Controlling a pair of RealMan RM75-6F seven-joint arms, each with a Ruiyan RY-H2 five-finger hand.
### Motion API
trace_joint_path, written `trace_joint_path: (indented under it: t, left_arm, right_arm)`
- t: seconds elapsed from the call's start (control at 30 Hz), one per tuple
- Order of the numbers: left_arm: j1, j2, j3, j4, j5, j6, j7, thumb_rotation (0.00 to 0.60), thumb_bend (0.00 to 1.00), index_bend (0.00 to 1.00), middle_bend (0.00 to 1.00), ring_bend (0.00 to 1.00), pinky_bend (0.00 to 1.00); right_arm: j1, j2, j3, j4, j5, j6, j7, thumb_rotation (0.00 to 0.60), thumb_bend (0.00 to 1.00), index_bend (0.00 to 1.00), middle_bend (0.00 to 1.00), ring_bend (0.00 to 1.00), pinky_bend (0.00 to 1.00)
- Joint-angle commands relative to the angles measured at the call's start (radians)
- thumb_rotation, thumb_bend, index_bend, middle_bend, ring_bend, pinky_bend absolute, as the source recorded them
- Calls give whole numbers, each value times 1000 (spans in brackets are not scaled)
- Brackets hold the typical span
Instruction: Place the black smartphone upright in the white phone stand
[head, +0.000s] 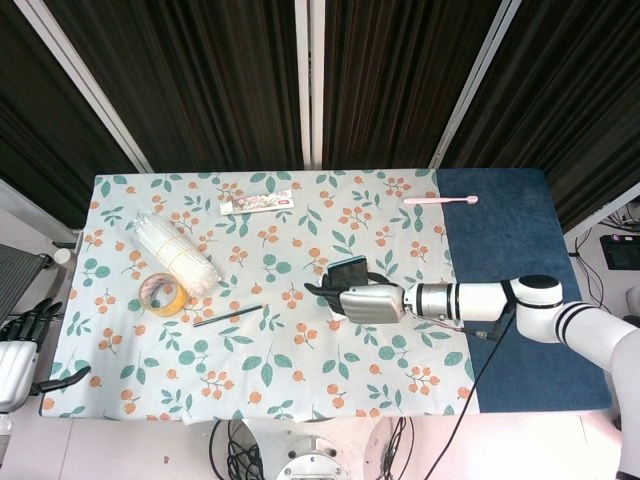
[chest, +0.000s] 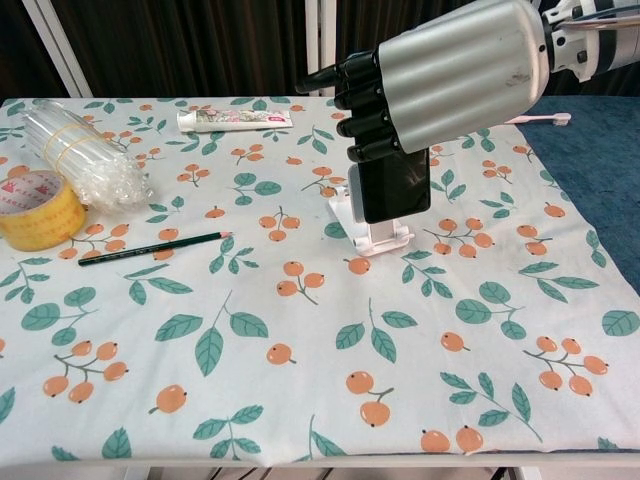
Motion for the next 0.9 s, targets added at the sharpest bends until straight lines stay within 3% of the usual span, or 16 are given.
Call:
trace_joint_path:
  t: [0.03, 0.9]
  left_arm:
    - [2, 0, 0, 2, -1, 2, -4, 363, 60, 89, 56, 130, 217]
    - [17, -4, 0, 29, 2, 17, -31, 362, 60, 89, 56, 130, 216]
  right_arm:
    - [1, -10, -8, 3, 7, -11, -2, 600, 277, 442, 307, 265, 0]
    - [-36, -122, -33, 89, 79, 11, -66, 600, 277, 421, 306, 232, 0]
